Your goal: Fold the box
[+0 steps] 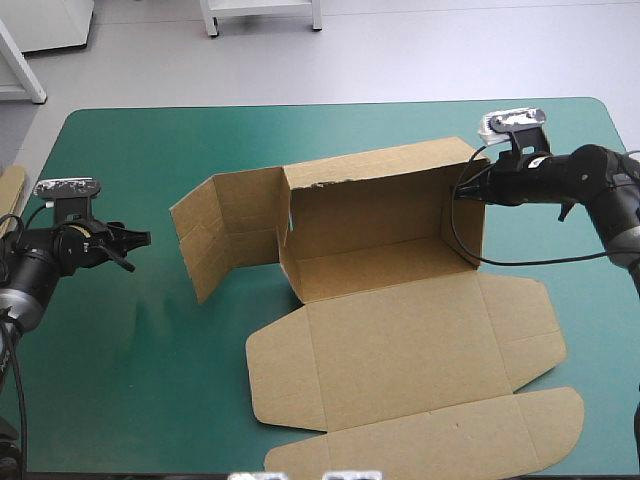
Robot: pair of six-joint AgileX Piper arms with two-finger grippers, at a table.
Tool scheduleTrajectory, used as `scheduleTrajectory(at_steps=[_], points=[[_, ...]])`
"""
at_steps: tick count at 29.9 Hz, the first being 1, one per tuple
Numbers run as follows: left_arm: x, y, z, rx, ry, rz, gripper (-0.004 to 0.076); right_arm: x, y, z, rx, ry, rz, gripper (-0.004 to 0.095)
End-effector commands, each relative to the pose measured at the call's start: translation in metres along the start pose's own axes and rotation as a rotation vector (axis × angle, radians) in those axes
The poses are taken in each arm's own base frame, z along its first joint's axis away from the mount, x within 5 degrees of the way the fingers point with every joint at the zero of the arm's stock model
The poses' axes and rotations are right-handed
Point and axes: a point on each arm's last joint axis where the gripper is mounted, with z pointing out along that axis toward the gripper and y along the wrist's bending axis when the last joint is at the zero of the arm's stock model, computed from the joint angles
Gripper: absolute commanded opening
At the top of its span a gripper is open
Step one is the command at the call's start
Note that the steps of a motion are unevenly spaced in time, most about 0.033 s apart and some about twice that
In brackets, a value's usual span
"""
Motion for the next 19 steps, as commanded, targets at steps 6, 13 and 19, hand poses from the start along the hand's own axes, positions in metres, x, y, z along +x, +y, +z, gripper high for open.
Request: scheduleTrajectory(at_steps=[6, 13, 19], points=[[-0.004, 0.001, 0.003, -0.001, -0.058, -0.006, 0.0357, -0.029, -0.002, -0.007, -0.008, 0.171, 0.034, -0.0017], [-0.002, 0.001, 0.003, -0.003, -0.035, 0.005, 0.0357, -0.037, -0.017, 0.039, -0.036, 0.302, 0.068, -0.0017], [0.0, 0.001, 0.003, -0.003, -0.014, 0.03, 0.0357, -0.048, -0.024, 0.065, -0.035, 0.306, 0.073, -0.0016]])
